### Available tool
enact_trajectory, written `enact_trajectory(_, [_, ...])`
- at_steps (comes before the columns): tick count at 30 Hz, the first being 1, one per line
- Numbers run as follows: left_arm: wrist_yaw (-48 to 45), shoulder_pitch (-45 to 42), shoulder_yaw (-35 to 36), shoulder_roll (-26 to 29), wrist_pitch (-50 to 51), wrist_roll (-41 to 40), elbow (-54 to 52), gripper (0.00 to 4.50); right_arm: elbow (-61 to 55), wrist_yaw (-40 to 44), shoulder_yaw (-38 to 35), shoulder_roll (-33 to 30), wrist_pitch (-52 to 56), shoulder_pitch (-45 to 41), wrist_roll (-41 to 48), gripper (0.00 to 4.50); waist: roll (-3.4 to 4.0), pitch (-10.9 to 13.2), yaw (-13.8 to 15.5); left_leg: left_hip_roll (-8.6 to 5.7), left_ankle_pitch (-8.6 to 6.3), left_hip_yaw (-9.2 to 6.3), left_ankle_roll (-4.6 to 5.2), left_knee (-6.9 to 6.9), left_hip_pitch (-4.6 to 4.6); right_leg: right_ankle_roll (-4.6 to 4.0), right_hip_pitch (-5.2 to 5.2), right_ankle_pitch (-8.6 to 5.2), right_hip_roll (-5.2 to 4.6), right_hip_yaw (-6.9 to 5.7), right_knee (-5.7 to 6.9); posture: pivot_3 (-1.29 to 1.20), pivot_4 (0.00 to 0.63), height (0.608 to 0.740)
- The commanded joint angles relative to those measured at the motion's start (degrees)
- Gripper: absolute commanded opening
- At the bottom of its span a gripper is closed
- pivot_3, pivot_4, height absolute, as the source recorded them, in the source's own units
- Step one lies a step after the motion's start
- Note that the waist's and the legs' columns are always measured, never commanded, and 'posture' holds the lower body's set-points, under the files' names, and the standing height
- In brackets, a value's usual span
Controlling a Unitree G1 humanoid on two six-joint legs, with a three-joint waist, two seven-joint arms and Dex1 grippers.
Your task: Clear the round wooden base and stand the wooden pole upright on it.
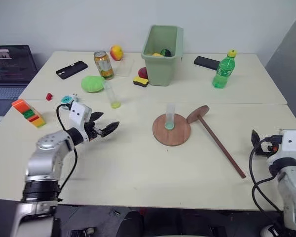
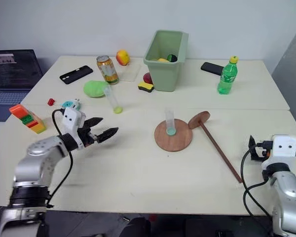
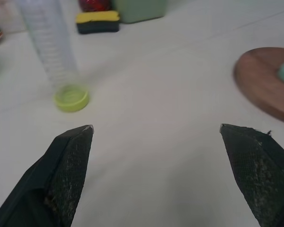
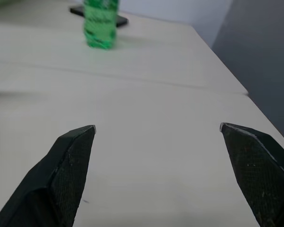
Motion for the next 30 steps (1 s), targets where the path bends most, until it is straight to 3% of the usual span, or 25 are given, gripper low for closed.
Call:
enact_trajectory(1, [-7.0,-6.4,-3.7,1.5,2.3,-2.3,-2.5,4.5,-9.0,9.1,-0.7,-4.4,6.0,1.3,12.6,4.44,0.0,0.0,0.1,-0.01,-0.01,0.0,0.01,0.0,0.01,0.0,0.02,0.0,0.0,-0.01,-0.01,0.0,0.15,0.74])
enact_trajectory(5, [-10.8,-13.2,-8.4,-1.5,1.4,-1.5,0.1,4.5,-15.4,13.1,1.3,-7.4,9.3,3.9,19.2,4.44,-0.04,0.0,0.6,-0.04,-0.02,-0.03,0.04,0.04,-0.01,0.0,0.11,0.0,0.0,-0.07,-0.13,0.0,0.15,0.74])
enact_trajectory(9, [-14.4,-21.0,-14.7,-9.8,-4.2,1.1,7.0,4.5,-22.2,9.8,9.6,-5.6,8.1,2.9,16.8,4.44,-0.16,0.0,0.2,-0.03,-0.01,-0.03,0.05,0.08,-0.02,0.0,0.07,0.0,0.02,-0.07,-0.07,0.0,0.15,0.74])
enact_trajectory(16, [-16.8,-27.5,-17.7,-17.3,-13.0,5.1,19.9,4.5,-27.8,6.8,12.3,-4.9,8.9,1.9,19.2,4.44,-0.18,0.0,-0.1,-0.06,0.03,0.01,0.08,0.08,-0.09,0.0,0.05,0.0,0.03,-0.05,-0.13,0.0,0.15,0.74])
enact_trajectory(25, [-17.4,-32.3,-17.0,-23.1,-22.2,9.0,33.5,4.5,-30.8,1.5,13.2,-4.8,10.1,2.8,19.4,4.44,-0.21,0.1,0.0,-0.07,0.03,-0.02,0.09,0.1,-0.1,0.0,0.04,0.0,0.03,-0.07,-0.11,0.0,0.15,0.74])
enact_trajectory(26, [-17.8,-32.6,-16.7,-23.3,-22.5,8.9,34.3,4.14,-31.2,0.9,13.3,-4.8,10.3,3.0,19.5,4.5,-0.22,0.1,0.0,-0.07,0.03,-0.03,0.09,0.1,-0.09,0.0,0.04,0.0,0.03,-0.07,-0.11,0.0,0.15,0.74])
enact_trajectory(30, [-18.5,-33.6,-16.3,-23.9,-24.2,9.4,37.0,3.45,-32.0,-0.9,13.1,-4.9,10.6,3.4,20.0,4.5,-0.22,0.1,-0.1,-0.06,0.03,-0.02,0.09,0.1,-0.09,0.0,0.03,0.0,0.04,-0.06,-0.1,0.0,0.15,0.74])
